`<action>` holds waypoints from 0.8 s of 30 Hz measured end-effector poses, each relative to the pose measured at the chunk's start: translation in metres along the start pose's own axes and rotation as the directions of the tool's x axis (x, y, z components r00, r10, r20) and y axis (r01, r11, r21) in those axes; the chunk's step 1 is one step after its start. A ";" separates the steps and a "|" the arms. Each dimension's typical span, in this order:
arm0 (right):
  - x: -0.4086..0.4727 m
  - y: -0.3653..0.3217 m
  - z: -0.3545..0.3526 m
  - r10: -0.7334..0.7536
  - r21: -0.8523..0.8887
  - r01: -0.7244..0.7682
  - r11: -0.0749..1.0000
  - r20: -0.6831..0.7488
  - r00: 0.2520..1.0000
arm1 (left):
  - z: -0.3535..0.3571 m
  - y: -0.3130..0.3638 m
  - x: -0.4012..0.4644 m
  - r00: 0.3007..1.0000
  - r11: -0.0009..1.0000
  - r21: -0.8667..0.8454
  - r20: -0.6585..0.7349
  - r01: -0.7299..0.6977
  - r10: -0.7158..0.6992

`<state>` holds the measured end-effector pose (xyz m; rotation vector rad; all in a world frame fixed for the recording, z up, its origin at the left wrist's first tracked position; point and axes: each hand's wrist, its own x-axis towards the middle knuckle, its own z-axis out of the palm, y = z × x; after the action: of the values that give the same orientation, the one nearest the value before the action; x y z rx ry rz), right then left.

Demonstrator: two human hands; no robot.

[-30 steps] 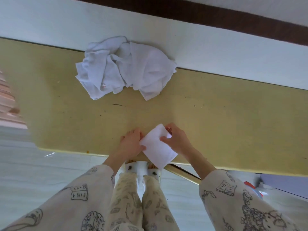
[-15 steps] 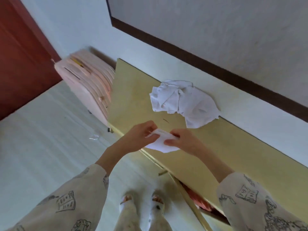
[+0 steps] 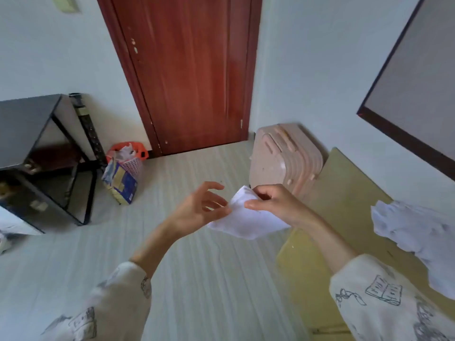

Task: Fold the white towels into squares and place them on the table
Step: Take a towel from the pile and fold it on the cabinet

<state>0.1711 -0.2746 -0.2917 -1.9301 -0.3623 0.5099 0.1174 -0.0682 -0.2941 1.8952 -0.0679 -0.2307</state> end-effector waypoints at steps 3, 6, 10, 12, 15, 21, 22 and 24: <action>0.040 -0.054 0.086 -0.107 -0.177 0.127 0.976 0.118 0.987 | -0.077 -0.014 -0.034 0.997 0.975 0.221 -0.066 -0.022 0.037; 0.072 -0.094 0.157 -0.152 -0.144 0.178 0.973 0.177 0.972 | -0.147 -0.039 -0.070 0.975 0.947 0.322 -0.216 0.018 0.055; 0.116 -0.127 0.229 -0.104 0.030 0.099 0.995 0.325 0.940 | -0.229 -0.069 -0.109 0.918 0.966 0.251 -0.394 0.062 0.043; 0.144 -0.136 0.258 -0.067 0.076 0.040 0.996 0.409 0.910 | -0.268 -0.083 -0.119 0.890 0.991 0.107 -0.456 0.078 -0.021; 0.194 -0.147 0.300 -0.034 0.207 -0.087 0.974 0.520 0.853 | -0.325 -0.109 -0.128 0.845 0.982 -0.166 -0.508 0.093 -0.166; 0.300 -0.182 0.397 -0.006 0.343 -0.248 0.906 0.596 0.803 | -0.437 -0.157 -0.124 0.711 0.941 -0.301 -0.629 0.152 -0.316; 0.316 -0.190 0.415 0.009 0.340 -0.257 0.905 0.588 0.809 | -0.455 -0.165 -0.122 0.694 0.934 -0.321 -0.636 0.159 -0.337; 0.346 -0.205 0.447 0.041 0.329 -0.275 0.903 0.571 0.820 | -0.489 -0.179 -0.120 0.682 0.923 -0.342 -0.634 0.178 -0.366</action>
<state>0.2397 0.3218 -0.3241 -1.3880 -0.4223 1.1782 0.0825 0.4644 -0.2938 1.6142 0.7374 0.2750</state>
